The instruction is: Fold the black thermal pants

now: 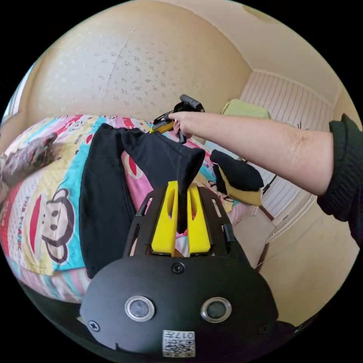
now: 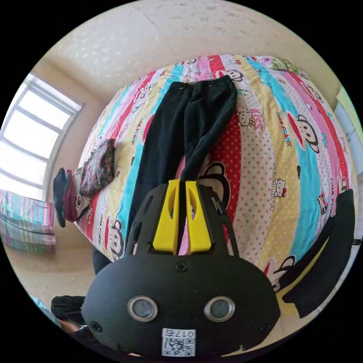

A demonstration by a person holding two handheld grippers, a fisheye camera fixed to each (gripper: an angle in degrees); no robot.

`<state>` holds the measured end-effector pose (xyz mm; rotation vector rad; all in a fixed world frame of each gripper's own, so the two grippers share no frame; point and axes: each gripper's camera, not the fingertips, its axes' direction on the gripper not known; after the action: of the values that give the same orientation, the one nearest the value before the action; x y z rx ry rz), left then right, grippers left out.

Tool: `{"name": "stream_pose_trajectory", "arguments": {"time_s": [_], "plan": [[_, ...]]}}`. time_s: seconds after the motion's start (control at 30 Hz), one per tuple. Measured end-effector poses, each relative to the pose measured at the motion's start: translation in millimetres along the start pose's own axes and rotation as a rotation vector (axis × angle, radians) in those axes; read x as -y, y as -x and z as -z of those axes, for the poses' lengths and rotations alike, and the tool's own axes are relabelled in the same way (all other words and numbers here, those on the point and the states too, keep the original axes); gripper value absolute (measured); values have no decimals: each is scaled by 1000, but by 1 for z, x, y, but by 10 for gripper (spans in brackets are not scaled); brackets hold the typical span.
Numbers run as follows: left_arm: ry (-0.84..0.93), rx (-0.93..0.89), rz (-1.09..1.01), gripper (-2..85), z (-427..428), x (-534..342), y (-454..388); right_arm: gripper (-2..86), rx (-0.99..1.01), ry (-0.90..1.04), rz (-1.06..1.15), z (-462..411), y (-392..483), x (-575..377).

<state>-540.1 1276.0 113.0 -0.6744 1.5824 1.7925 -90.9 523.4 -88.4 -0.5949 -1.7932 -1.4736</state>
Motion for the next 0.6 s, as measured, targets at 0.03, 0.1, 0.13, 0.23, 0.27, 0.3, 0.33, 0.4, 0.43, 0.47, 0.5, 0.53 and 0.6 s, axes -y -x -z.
{"name": "stream_pose_trajectory", "arguments": {"time_s": [0.03,0.1,0.13,0.23,0.27,0.3,0.33,0.4,0.43,0.47,0.5,0.53,0.6], "plan": [[-10,-30,87,45,12,-1,17,35,-92,42,64,-14,41,9],[-30,-47,208,45,30,-4,43,34,-198,82,140,-43,98,17],[-40,-36,266,45,42,-6,59,33,-254,86,169,-63,131,19],[-46,-32,362,44,70,-7,98,34,-382,71,224,-114,202,16],[-43,-42,389,44,74,-7,107,35,-422,63,237,-135,224,12],[-34,-65,449,44,81,-10,124,37,-439,59,241,-146,234,10],[-27,-80,508,44,88,-13,140,40,-471,51,246,-166,248,5],[-15,-84,581,44,97,-19,163,46,-515,44,265,-194,261,-3],[1,-90,621,44,102,-23,176,50,-531,40,281,-208,264,-8],[10,-98,639,43,105,-25,182,54,-518,25,289,-216,265,-13],[27,-136,665,43,109,-29,192,56,-511,15,288,-218,264,-16],[32,-197,674,42,115,-32,199,62,-506,2,313,-217,266,-21],[53,-233,670,35,126,-38,204,71,-508,6,389,-211,271,-32]]}}
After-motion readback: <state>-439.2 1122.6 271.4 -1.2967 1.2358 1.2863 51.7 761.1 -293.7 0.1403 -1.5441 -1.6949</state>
